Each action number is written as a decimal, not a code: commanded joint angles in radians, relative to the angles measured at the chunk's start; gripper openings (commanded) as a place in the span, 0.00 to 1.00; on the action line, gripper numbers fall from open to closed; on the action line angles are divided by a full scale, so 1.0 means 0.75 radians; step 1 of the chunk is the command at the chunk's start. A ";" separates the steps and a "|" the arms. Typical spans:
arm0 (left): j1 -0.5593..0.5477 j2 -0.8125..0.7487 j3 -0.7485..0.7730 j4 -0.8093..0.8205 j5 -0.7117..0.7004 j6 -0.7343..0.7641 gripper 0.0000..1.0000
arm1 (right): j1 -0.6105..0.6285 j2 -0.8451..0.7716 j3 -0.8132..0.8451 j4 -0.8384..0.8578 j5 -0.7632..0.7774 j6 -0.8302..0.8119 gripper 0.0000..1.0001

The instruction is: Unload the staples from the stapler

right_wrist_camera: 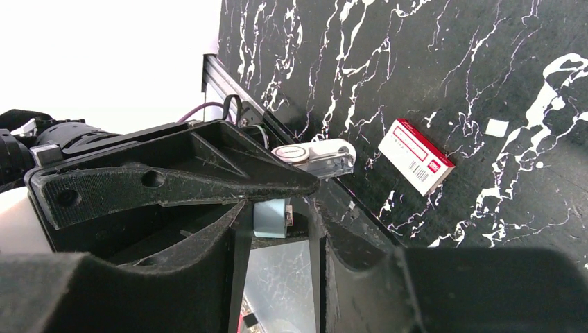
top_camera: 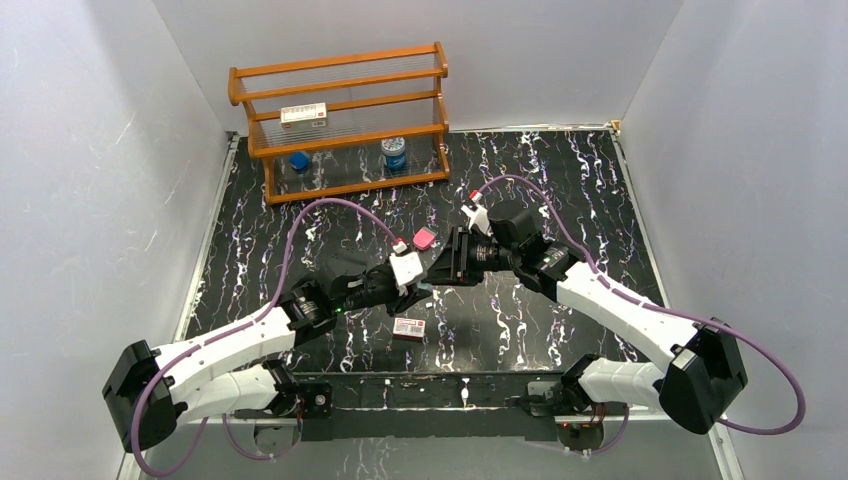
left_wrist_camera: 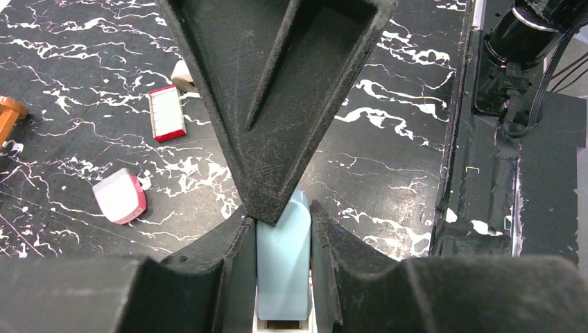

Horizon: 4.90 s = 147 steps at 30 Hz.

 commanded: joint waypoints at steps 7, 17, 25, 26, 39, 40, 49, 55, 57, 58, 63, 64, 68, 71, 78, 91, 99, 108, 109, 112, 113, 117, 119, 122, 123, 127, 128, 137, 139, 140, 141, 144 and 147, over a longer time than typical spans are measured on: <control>0.005 -0.014 -0.028 0.111 -0.010 -0.042 0.00 | 0.009 0.002 -0.015 0.123 -0.083 0.039 0.35; 0.004 -0.027 -0.052 0.137 -0.031 -0.060 0.00 | 0.010 0.001 -0.007 0.105 -0.086 0.045 0.36; 0.003 -0.032 -0.057 0.139 -0.039 -0.057 0.00 | 0.008 0.022 -0.001 0.102 -0.119 0.039 0.36; 0.004 -0.033 -0.058 0.141 -0.041 -0.057 0.00 | 0.009 0.024 0.000 0.099 -0.121 0.038 0.36; 0.004 -0.050 -0.055 0.151 -0.093 -0.061 0.00 | 0.009 0.037 0.021 0.066 -0.098 0.012 0.19; 0.005 -0.054 -0.053 0.152 -0.105 -0.071 0.03 | 0.009 0.042 0.040 0.041 -0.073 0.000 0.16; 0.005 -0.051 -0.033 0.123 -0.136 -0.041 0.46 | 0.022 0.122 0.177 -0.132 0.073 -0.088 0.07; 0.005 -0.145 -0.096 0.164 -0.265 -0.058 0.80 | 0.047 0.204 0.290 -0.219 0.196 -0.135 0.04; 0.006 -0.189 -0.106 0.140 -0.323 -0.056 0.88 | 0.061 0.240 0.337 -0.250 0.255 -0.153 0.04; 0.005 -0.219 -0.116 0.133 -0.373 -0.060 0.89 | 0.070 0.261 0.377 -0.274 0.290 -0.168 0.04; 0.011 -0.344 -0.100 -0.011 -0.694 -0.055 0.92 | 0.106 0.416 0.574 -0.452 0.459 -0.263 0.05; 0.014 -0.353 -0.071 -0.077 -0.734 -0.034 0.93 | 0.118 0.451 0.609 -0.483 0.498 -0.282 0.04; 0.074 -0.398 0.005 -0.261 -0.805 -0.034 0.95 | 0.165 0.587 0.746 -0.573 0.684 -0.321 0.04; 0.170 -0.423 -0.004 -0.328 -0.828 -0.091 0.97 | 0.205 0.685 0.856 -0.650 0.819 -0.327 0.04; 0.467 -0.366 -0.037 -0.403 -0.794 -0.307 0.97 | 0.324 0.950 1.179 -0.849 1.132 -0.363 0.02; 0.848 -0.298 -0.157 -0.341 -0.824 -0.452 0.98 | 0.397 1.350 1.652 -1.062 1.410 -0.330 0.02; 0.853 -0.327 -0.118 -0.343 -1.043 -0.539 0.98 | 0.428 1.476 1.795 -1.087 1.521 -0.316 0.04; 0.852 -0.432 -0.136 -0.318 -1.122 -0.529 0.97 | 0.447 1.543 1.851 -1.090 1.546 -0.333 0.14; 0.852 -0.430 -0.136 -0.316 -1.112 -0.528 0.97 | 0.447 1.550 1.860 -1.090 1.545 -0.337 0.15; 0.852 -0.433 -0.128 -0.324 -1.111 -0.519 0.96 | 0.449 1.577 1.883 -1.093 1.552 -0.347 0.17; 0.851 -0.439 -0.112 -0.334 -1.122 -0.515 0.95 | 0.449 1.587 1.891 -1.095 1.557 -0.350 0.17; 0.853 -0.511 -0.119 -0.334 -1.238 -0.515 0.95 | 0.449 1.625 1.937 -1.112 1.564 -0.360 0.18; 0.852 -0.554 -0.128 -0.330 -1.283 -0.519 0.95 | 0.448 1.634 1.941 -1.105 1.570 -0.369 0.18; 0.853 -0.606 -0.144 -0.316 -1.308 -0.517 0.95 | 0.448 1.642 1.944 -1.090 1.554 -0.396 0.19; 0.853 -0.615 -0.152 -0.309 -1.299 -0.517 0.95 | 0.449 1.645 1.948 -1.090 1.548 -0.399 0.19; 0.853 -0.606 -0.153 -0.305 -1.257 -0.513 0.95 | 0.448 1.644 1.951 -1.087 1.535 -0.399 0.24; 0.853 -0.607 -0.154 -0.306 -1.256 -0.511 0.95 | 0.449 1.640 1.952 -1.083 1.531 -0.404 0.26; 0.851 -0.599 -0.158 -0.305 -1.245 -0.518 0.96 | 0.446 1.539 1.974 -1.007 1.426 -0.472 0.62; 0.852 -0.597 -0.160 -0.306 -1.245 -0.519 0.96 | 0.444 1.487 1.970 -0.986 1.400 -0.488 0.64; 0.852 -0.597 -0.160 -0.306 -1.244 -0.519 0.96 | 0.444 1.456 1.956 -0.973 1.398 -0.496 0.64; 0.853 -0.594 -0.160 -0.303 -1.243 -0.519 0.96 | 0.444 1.416 1.933 -0.957 1.403 -0.503 0.66; 0.853 -0.593 -0.162 -0.299 -1.229 -0.519 0.96 | 0.435 1.265 1.779 -0.898 1.474 -0.505 0.75; 0.853 -0.591 -0.172 -0.286 -1.125 -0.503 0.97 | 0.404 1.085 1.544 -0.847 1.549 -0.482 0.85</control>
